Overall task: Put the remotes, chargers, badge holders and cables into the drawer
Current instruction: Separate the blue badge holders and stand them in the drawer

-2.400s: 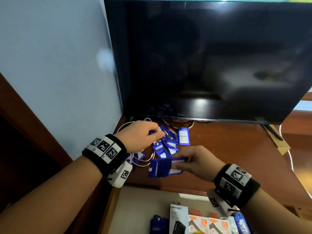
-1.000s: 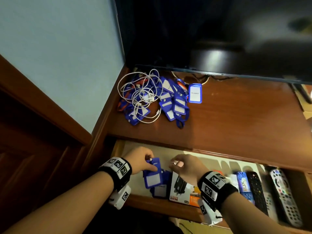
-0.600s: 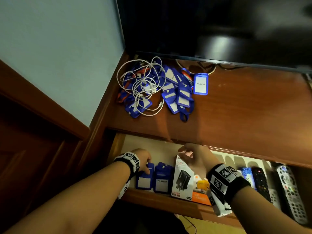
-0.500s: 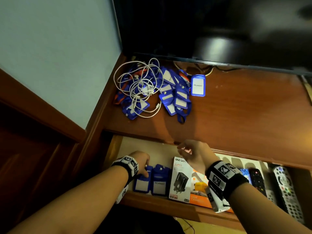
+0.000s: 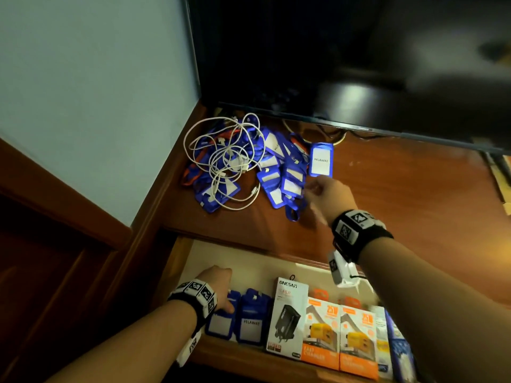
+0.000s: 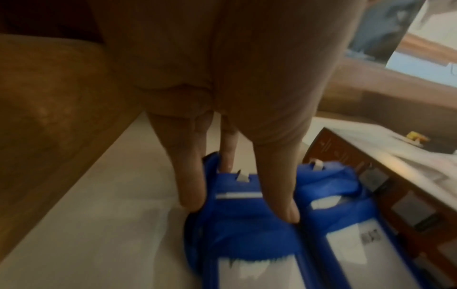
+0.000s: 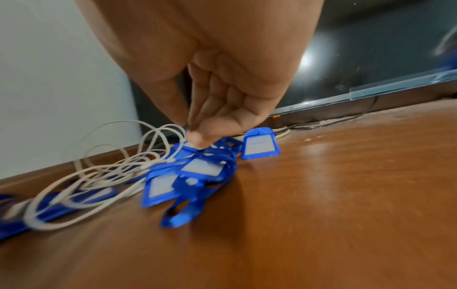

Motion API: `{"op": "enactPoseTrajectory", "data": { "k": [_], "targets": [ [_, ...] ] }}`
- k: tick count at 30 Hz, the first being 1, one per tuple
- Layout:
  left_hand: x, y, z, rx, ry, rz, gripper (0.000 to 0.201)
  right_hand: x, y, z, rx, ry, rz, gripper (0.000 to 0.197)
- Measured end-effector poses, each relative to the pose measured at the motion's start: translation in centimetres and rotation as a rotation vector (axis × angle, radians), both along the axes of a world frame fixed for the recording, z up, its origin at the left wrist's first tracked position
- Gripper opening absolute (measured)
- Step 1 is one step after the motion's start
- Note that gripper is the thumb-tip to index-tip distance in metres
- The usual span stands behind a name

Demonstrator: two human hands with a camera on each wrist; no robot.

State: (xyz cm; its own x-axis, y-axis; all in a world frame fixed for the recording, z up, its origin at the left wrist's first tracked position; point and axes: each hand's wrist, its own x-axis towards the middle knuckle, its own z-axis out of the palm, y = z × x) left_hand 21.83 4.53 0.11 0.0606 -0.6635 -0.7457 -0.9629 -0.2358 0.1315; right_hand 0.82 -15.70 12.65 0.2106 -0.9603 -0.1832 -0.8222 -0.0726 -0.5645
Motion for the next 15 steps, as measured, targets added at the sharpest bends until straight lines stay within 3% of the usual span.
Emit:
{"op": "enactPoseTrajectory", "data": {
  "k": [2, 7, 10, 12, 15],
  "targets": [
    [0.1, 0.2, 1.1, -0.018, 0.014, 0.004, 0.066, 0.1, -2.5, -0.6, 0.02, 0.006, -0.085, 0.024],
    [0.9, 0.1, 6.0, -0.146, 0.052, 0.082, 0.047, 0.2, -8.5, -2.4, 0.129, 0.102, -0.395, 0.079],
    [1.4, 0.1, 9.5, -0.22, 0.14, 0.2, 0.029, -0.5, -11.2, -4.4, 0.199, 0.155, -0.444, 0.102],
    [1.7, 0.0, 11.5, -0.28, 0.197, 0.279, 0.027, -1.7, -13.2, -7.2, 0.225, 0.176, -0.401, 0.106],
    [1.9, -0.7, 14.4, -0.377, 0.287, 0.312, 0.026, -1.9, -12.8, -7.4, 0.247, 0.136, -0.39, 0.086]
  ]
}}
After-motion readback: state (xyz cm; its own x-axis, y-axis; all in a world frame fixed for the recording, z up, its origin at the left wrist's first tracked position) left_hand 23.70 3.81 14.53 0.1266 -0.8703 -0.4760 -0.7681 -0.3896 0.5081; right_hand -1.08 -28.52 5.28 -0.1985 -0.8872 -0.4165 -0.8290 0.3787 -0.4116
